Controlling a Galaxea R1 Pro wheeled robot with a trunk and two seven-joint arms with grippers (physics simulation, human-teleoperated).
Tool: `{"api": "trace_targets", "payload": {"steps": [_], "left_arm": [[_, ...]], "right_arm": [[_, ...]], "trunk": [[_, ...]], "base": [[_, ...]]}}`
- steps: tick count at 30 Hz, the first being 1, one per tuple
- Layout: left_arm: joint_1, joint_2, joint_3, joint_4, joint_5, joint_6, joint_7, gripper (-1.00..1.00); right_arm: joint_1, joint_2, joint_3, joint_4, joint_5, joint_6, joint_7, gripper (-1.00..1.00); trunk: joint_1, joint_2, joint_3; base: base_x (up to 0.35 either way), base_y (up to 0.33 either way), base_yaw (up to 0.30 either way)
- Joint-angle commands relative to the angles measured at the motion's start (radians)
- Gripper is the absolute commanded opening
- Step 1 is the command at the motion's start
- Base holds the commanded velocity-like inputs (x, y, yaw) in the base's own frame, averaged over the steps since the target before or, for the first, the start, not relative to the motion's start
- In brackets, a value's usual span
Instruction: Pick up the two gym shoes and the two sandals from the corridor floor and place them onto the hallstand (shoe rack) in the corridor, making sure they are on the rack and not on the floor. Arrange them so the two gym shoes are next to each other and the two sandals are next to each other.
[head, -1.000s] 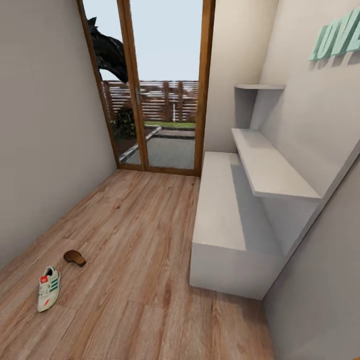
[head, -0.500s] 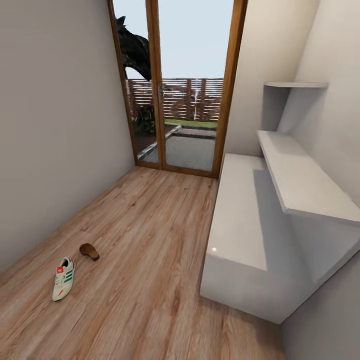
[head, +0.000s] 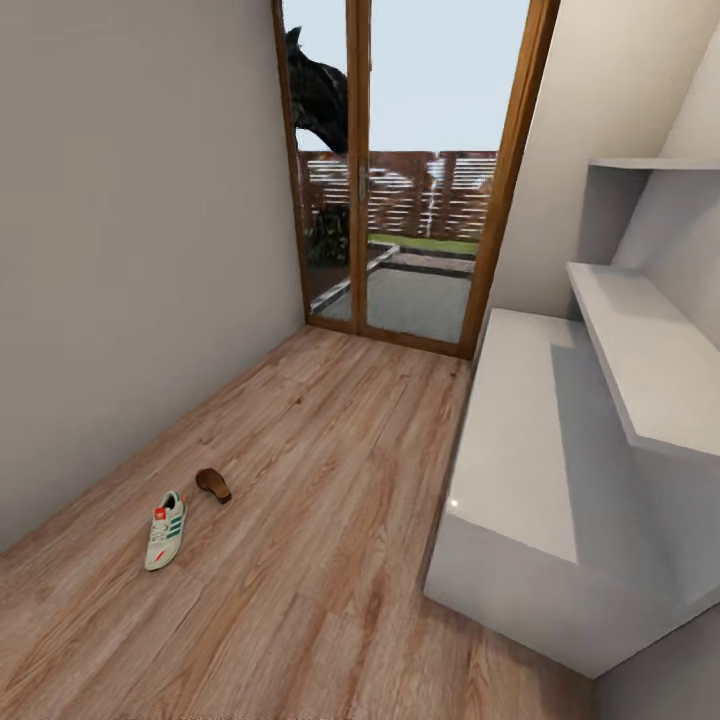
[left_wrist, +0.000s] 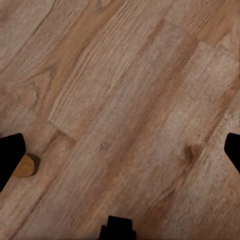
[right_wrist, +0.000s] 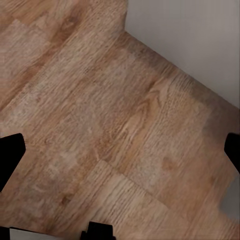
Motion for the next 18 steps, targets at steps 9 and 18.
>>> {"api": "trace_targets", "payload": {"steps": [9, 18], "left_arm": [[0.000, 0.000, 0.003, 0.001, -0.001, -0.003, -0.001, 1.00], [0.000, 0.000, 0.003, 0.001, -0.001, -0.003, -0.001, 1.00]], "right_arm": [[0.000, -0.001, 0.000, -0.001, 0.004, -0.003, -0.001, 1.00], [0.000, -0.002, 0.000, -0.001, 0.003, -0.002, -0.001, 1.00]], "trunk": [[0.000, 0.000, -0.008], [0.000, 0.000, -0.016]], "base": [[0.000, 0.000, 0.230], [0.005, 0.000, 0.241]]}}
